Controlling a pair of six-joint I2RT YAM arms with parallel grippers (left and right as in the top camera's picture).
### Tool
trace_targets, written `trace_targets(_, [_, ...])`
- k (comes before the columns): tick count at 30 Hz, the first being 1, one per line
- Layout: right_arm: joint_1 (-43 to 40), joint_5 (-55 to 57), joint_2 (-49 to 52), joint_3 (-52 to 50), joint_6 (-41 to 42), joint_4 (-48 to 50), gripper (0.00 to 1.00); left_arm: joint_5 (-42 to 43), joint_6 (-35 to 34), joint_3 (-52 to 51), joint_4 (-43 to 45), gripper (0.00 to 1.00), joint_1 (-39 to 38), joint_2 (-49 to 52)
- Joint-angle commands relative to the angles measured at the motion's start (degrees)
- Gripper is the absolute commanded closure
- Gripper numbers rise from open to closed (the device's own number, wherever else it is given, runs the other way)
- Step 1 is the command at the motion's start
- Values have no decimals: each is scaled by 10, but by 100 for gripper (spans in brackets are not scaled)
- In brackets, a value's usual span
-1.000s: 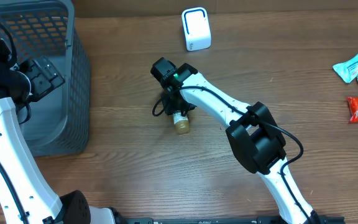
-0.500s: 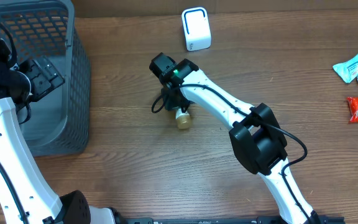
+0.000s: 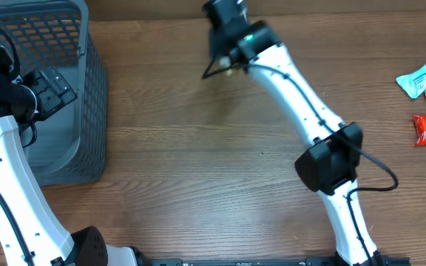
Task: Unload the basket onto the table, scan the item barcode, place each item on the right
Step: 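Hold the Pantene tube under the white scanner, then carry the Pantene tube rightward toward the scanned items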
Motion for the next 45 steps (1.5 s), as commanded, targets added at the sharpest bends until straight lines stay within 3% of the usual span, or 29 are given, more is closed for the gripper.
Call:
trace_targets(1, [-43,-15,-12,4,-12,52,96,-7,11,4,-1,0,-1,2])
trace_targets(8, [-76,-114,-5,-41,-12,182,96,-7,11,4,-1,0,-1,2])
trace_targets(21, [-76,-112,0,-189,-13,346,96,-7,11,4,-1,0,-1,2])
trace_targets(33, [-102,-112,-29,-178,-14,355,96,-7,11,4,-1,0,-1,2])
trace_targets(39, [-183,-112,-93,-174,-12,322,96,-7,11,4,-1,0,-1,2])
trace_targets(45, [-309,-112,-129,-174,-12,221,96,-7,11,4,-1,0,-1,2])
